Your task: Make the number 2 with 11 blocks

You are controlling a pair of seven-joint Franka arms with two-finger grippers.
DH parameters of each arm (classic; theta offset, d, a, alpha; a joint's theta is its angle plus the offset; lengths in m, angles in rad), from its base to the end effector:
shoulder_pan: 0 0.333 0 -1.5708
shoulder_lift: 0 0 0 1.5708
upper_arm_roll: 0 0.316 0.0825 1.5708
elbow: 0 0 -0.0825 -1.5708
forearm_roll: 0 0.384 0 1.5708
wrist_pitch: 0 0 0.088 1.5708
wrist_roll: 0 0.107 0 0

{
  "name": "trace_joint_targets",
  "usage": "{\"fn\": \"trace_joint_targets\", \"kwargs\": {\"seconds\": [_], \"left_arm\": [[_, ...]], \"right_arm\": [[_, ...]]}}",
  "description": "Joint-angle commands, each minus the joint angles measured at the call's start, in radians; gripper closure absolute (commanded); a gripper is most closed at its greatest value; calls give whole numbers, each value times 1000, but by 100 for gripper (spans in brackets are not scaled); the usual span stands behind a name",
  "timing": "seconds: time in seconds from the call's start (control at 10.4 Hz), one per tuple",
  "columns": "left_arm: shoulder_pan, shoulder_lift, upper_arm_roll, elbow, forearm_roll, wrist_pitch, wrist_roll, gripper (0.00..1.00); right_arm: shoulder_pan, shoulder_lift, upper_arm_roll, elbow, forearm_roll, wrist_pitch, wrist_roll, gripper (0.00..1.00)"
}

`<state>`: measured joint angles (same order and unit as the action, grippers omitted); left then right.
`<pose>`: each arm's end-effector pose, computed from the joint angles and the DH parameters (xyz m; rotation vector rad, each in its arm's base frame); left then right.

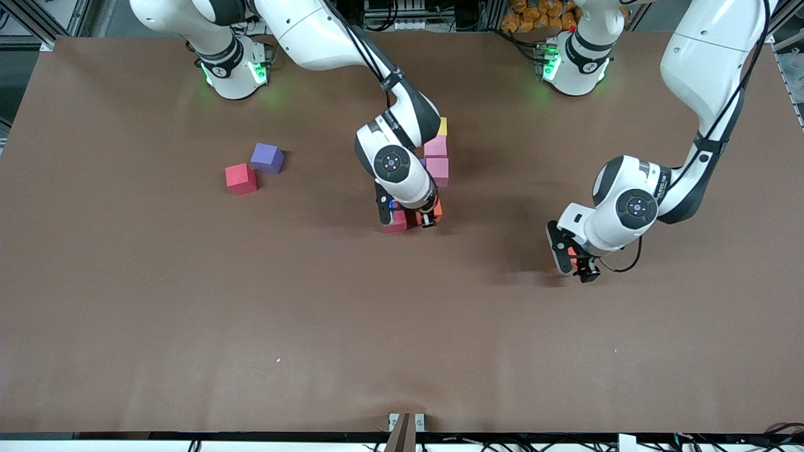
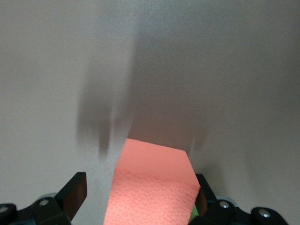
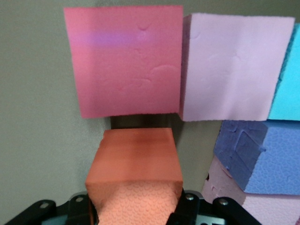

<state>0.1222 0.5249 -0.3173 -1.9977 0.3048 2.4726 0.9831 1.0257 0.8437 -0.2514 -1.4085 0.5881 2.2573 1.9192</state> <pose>0.5947 -0.1142 0.2039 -2.4042 1.9855 0.0310 0.4870 0.5500 0.2116 -2.2784 1.9729 0.3914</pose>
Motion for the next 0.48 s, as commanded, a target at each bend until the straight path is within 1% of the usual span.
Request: {"fn": "trace_joint_targets", "kwargs": {"seconds": [0.0, 0.19, 0.39], "left_arm": [[16, 7, -6, -9, 30, 34, 8, 0], [17, 4, -6, -10, 30, 34, 9, 0], [45, -2, -8, -22, 30, 32, 41, 0]], "right_arm": [[-3, -3, -8, -6, 2, 5, 20, 60], [-6, -5, -9, -13, 2, 21, 20, 59], [-9, -5, -9, -36, 2, 63, 21, 59]]}}
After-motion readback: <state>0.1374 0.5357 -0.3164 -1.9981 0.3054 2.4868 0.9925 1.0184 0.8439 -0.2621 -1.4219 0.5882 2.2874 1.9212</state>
